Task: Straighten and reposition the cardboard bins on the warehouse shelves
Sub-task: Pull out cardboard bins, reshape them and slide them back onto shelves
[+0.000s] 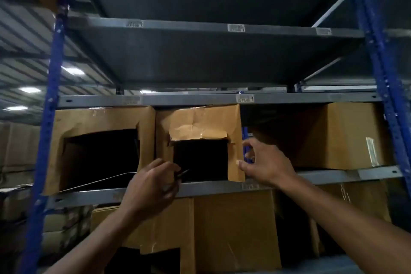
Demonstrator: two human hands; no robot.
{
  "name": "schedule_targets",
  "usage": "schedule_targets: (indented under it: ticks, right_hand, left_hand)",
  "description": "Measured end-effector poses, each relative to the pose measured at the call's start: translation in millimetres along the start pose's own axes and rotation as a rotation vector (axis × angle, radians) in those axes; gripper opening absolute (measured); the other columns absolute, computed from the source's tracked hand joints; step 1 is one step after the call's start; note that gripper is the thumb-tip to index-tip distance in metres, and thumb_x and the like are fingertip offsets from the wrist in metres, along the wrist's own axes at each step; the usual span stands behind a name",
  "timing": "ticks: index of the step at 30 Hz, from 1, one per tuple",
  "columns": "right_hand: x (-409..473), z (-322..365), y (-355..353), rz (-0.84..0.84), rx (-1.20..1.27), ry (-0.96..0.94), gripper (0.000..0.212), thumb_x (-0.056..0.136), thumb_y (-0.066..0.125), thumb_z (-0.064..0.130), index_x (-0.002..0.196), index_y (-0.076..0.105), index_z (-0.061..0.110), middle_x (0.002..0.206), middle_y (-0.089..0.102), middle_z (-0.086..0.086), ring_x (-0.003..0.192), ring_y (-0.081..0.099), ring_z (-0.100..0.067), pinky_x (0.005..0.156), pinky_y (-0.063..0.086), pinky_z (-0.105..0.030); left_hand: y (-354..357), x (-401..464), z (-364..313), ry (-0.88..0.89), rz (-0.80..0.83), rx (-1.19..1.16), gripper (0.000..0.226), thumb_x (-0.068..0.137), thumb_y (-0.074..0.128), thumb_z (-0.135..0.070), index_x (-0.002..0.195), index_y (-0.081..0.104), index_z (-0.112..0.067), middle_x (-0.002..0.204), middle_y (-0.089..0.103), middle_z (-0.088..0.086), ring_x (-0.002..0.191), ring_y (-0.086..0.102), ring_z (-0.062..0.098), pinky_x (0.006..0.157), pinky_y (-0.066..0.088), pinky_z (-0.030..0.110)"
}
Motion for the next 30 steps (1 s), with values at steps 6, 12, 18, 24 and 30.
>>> schedule_targets:
  ticks: [6, 12, 18, 24, 30]
  right_hand:
    - [57, -25, 50, 0.024, 0.11, 0.268, 0.096, 0.084, 0.074, 0.064, 0.155, 0.029, 0.016, 0.142, 0.055, -0.006, 0.122, 0.059, -0.027, 0.087, 0.05, -0.038]
    - [69, -43, 71, -0.028, 0.114, 0.27, 0.037, 0.096, 0.067, 0.043, 0.117, 0.048, 0.019, 0.085, 0.055, 0.007, 0.068, 0.053, -0.006, 0.053, 0.038, -0.025]
    - [52, -67, 43, -0.085, 0.136, 0.276, 0.021, 0.096, 0.064, 0.03, 0.105, 0.047, 0.02, 0.082, 0.053, 0.003, 0.079, 0.059, -0.023, 0.067, 0.046, -0.037]
    - [27, -97, 3, -0.06, 0.211, 0.239, 0.021, 0.097, 0.066, 0.03, 0.105, 0.049, 0.022, 0.087, 0.061, 0.0, 0.075, 0.064, -0.019, 0.067, 0.058, -0.043]
    - [1, -101, -35, -0.053, 0.285, 0.191, 0.018, 0.098, 0.067, 0.026, 0.106, 0.051, 0.02, 0.087, 0.061, 0.0, 0.075, 0.063, -0.017, 0.063, 0.054, -0.035]
  left_hand:
    - [36, 31, 26, -0.012, -0.031, -0.018, 0.04, 0.089, 0.082, -0.031, 0.128, 0.072, -0.027, 0.12, 0.067, -0.011, 0.096, 0.067, 0.012, 0.069, 0.051, 0.02]
    - [46, 49, 22, 0.016, -0.077, 0.069, 0.044, 0.088, 0.083, -0.028, 0.13, 0.07, -0.024, 0.125, 0.067, -0.006, 0.093, 0.064, 0.008, 0.068, 0.039, 0.009]
    - [31, 60, -1, -0.023, -0.238, 0.186, 0.066, 0.083, 0.089, -0.027, 0.141, 0.061, -0.019, 0.141, 0.053, 0.013, 0.114, 0.061, 0.038, 0.077, 0.058, 0.043]
    - [13, 59, -18, -0.208, -0.347, 0.074, 0.098, 0.077, 0.092, -0.045, 0.156, 0.039, -0.02, 0.153, 0.04, 0.017, 0.137, 0.047, 0.038, 0.105, 0.052, 0.059]
    - [23, 35, -57, -0.566, -0.147, -0.242, 0.094, 0.076, 0.087, -0.057, 0.151, 0.045, -0.019, 0.132, 0.066, 0.009, 0.117, 0.067, 0.031, 0.096, 0.06, 0.053]
Point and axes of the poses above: each hand's wrist, its own x-axis towards the middle knuckle, its own y-axis out of the palm, z = x × y, the point moved 7 cm from there along x, towards the middle knuckle
